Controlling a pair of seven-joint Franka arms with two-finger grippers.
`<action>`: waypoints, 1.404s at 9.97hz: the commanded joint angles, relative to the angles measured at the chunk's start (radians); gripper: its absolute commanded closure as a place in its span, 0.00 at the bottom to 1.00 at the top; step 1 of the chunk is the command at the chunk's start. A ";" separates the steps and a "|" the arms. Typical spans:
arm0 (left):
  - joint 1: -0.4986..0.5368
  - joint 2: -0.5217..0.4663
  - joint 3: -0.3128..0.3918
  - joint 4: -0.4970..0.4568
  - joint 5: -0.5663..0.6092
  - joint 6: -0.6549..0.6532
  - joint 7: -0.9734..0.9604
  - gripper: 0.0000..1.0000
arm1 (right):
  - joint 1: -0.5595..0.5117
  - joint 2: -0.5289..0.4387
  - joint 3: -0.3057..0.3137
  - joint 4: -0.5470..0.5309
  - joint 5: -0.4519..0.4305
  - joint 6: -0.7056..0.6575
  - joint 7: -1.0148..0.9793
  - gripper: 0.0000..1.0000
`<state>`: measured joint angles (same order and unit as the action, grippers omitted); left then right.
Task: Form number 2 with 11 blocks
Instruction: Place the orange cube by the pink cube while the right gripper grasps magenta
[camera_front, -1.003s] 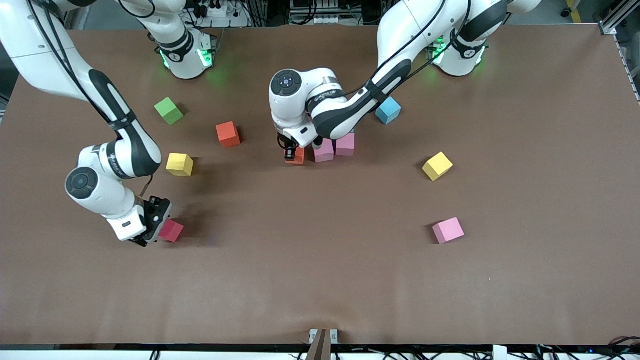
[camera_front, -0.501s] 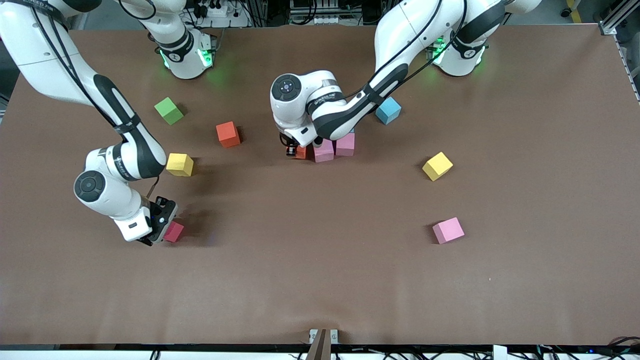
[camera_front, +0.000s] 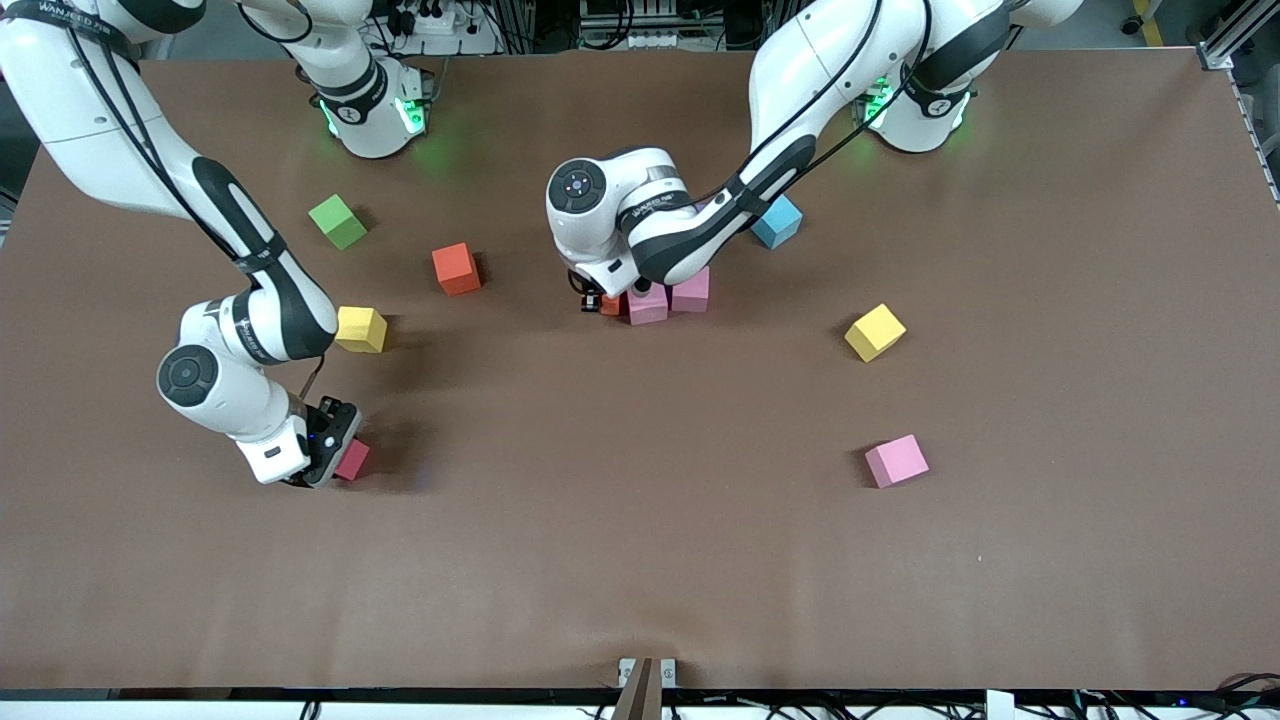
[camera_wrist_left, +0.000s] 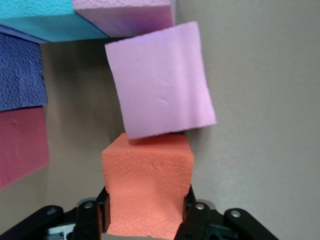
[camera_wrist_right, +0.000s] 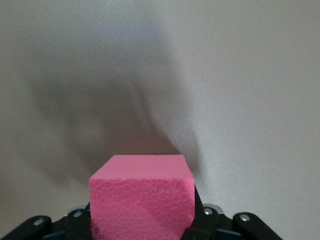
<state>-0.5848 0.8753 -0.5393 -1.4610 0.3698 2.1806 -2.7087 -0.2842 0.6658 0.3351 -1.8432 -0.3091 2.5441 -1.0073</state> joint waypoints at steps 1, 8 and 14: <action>0.003 -0.016 0.004 -0.047 -0.025 -0.005 0.013 0.66 | 0.013 0.005 0.002 0.016 -0.004 -0.002 0.018 0.42; 0.010 -0.030 -0.001 -0.073 -0.048 -0.038 0.061 0.65 | 0.017 0.005 0.001 0.016 -0.015 -0.001 0.013 0.40; 0.042 -0.038 -0.004 -0.068 -0.043 -0.045 0.098 0.65 | 0.020 0.005 -0.002 0.016 -0.018 0.001 0.012 0.40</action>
<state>-0.5598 0.8552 -0.5490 -1.4964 0.3434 2.1462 -2.6361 -0.2700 0.6658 0.3353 -1.8396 -0.3114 2.5442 -1.0056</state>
